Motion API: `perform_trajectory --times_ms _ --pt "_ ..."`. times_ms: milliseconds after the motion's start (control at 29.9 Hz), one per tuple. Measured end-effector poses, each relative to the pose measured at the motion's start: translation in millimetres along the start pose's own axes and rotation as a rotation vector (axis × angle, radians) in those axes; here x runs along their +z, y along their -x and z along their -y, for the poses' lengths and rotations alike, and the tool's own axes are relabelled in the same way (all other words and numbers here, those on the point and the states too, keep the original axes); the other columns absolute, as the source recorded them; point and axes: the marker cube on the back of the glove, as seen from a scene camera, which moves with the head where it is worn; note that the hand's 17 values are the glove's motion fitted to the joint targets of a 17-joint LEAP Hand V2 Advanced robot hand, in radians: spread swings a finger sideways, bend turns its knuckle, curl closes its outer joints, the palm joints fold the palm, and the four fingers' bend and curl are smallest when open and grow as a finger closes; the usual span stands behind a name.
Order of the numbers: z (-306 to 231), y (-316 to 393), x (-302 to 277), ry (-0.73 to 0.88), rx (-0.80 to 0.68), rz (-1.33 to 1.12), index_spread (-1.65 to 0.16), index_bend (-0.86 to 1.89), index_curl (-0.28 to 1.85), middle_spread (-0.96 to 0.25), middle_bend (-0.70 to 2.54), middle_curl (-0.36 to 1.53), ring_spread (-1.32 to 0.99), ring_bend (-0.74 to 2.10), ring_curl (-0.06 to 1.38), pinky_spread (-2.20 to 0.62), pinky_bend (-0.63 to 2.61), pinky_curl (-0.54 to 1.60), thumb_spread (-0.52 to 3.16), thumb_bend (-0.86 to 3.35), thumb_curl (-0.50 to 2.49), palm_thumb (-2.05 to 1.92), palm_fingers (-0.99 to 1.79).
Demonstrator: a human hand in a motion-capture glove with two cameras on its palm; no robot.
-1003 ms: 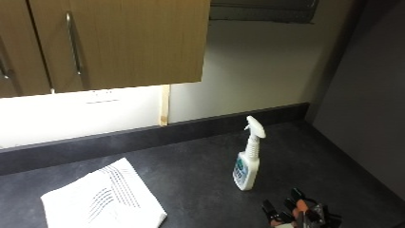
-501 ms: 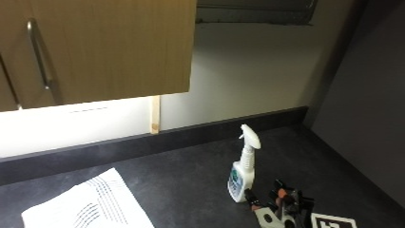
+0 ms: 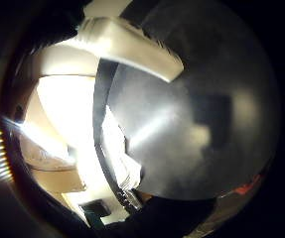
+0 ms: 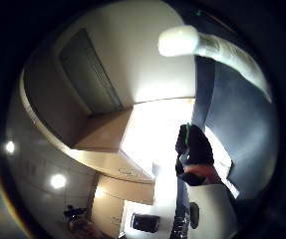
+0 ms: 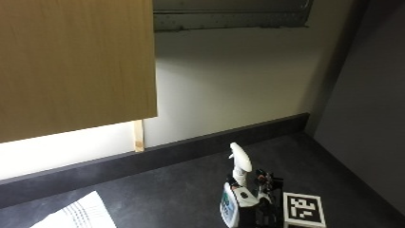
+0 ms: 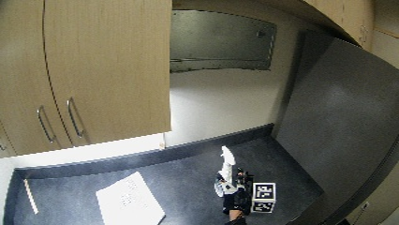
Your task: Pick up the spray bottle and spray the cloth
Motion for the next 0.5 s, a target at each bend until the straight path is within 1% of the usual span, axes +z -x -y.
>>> perform_trajectory --times_ms 67,134,301,501 --pt "-1 -1 -6 0.026 -0.024 -0.091 -0.36 0.14 0.22 0.08 0.19 0.29 0.10 0.46 0.32 0.12 0.73 0.33 1.04 0.06 0.47 0.77 0.29" --pt "5 -5 -4 0.034 -0.023 -0.114 -0.36 0.14 0.22 0.08 0.19 0.30 0.10 0.46 0.32 0.12 0.72 0.33 1.04 0.05 0.47 0.78 0.29" --pt "20 -19 1 0.035 -0.021 -0.147 -0.35 0.15 0.23 0.07 0.19 0.31 0.10 0.45 0.32 0.13 0.69 0.32 1.03 0.03 0.49 0.80 0.29" --pt "16 -11 9 0.051 -0.019 -0.115 -0.34 0.15 0.24 0.06 0.20 0.32 0.10 0.44 0.32 0.13 0.66 0.31 1.02 0.00 0.50 0.82 0.30"
